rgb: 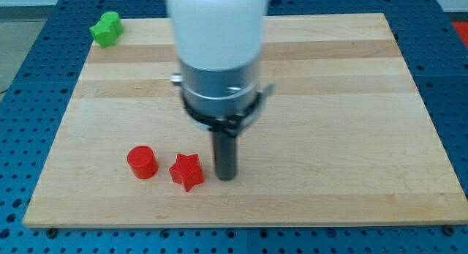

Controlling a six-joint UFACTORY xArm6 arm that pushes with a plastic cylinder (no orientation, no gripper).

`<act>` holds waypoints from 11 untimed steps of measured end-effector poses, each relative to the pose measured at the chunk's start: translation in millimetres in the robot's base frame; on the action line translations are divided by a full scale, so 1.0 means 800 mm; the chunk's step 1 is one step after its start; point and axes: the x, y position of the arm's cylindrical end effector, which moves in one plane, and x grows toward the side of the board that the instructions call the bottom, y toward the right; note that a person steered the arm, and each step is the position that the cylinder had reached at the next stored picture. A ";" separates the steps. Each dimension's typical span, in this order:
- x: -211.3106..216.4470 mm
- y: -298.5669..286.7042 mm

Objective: Push blue cube to the bottom center

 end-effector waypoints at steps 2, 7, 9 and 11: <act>-0.016 -0.109; -0.179 -0.025; -0.182 0.072; -0.222 0.118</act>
